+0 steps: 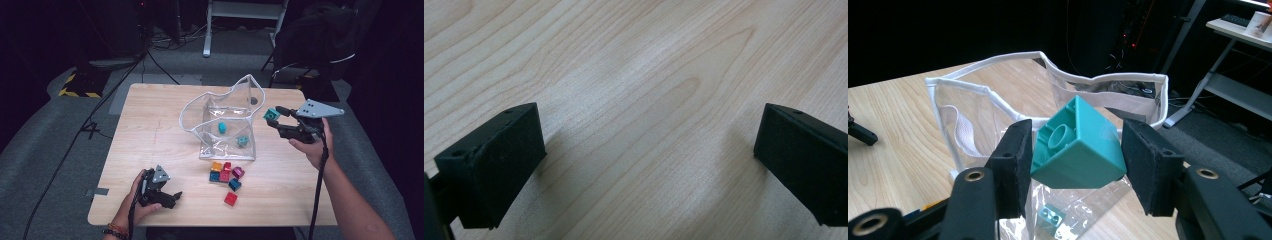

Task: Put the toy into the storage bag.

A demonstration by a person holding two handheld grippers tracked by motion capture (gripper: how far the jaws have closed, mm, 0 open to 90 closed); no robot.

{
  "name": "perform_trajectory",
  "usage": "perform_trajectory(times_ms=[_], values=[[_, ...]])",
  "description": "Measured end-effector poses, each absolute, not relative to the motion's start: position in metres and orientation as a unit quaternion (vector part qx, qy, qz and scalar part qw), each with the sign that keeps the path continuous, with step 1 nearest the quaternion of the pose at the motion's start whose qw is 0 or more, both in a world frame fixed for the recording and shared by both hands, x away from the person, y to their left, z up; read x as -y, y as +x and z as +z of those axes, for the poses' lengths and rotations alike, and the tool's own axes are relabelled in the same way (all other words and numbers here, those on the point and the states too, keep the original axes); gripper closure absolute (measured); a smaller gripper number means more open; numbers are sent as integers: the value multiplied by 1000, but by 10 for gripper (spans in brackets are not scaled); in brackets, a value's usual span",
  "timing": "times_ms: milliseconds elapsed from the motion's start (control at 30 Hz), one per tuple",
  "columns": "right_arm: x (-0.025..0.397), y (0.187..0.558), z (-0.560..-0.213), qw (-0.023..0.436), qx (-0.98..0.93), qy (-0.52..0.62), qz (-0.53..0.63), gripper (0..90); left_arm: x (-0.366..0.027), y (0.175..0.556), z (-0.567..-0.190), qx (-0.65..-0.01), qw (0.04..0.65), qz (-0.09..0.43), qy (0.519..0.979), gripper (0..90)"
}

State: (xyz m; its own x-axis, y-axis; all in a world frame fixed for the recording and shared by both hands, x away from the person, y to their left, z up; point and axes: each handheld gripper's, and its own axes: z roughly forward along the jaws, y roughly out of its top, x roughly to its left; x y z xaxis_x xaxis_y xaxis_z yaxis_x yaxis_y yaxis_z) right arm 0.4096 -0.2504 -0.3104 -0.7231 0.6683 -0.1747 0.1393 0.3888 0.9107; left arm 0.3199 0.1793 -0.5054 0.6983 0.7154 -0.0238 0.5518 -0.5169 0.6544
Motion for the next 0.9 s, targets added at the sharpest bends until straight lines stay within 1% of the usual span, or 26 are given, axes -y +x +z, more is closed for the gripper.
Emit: perform_trajectory(times_ms=[533, 900], values=[[238, 421, -296, 282, -781, 255, 496, 481, -179, 320, -505, -368, 326, 125, 862, 2], [219, 432, -288, 284, -783, 248, 494, 481, -179, 320, -505, -368, 326, 125, 862, 2]])
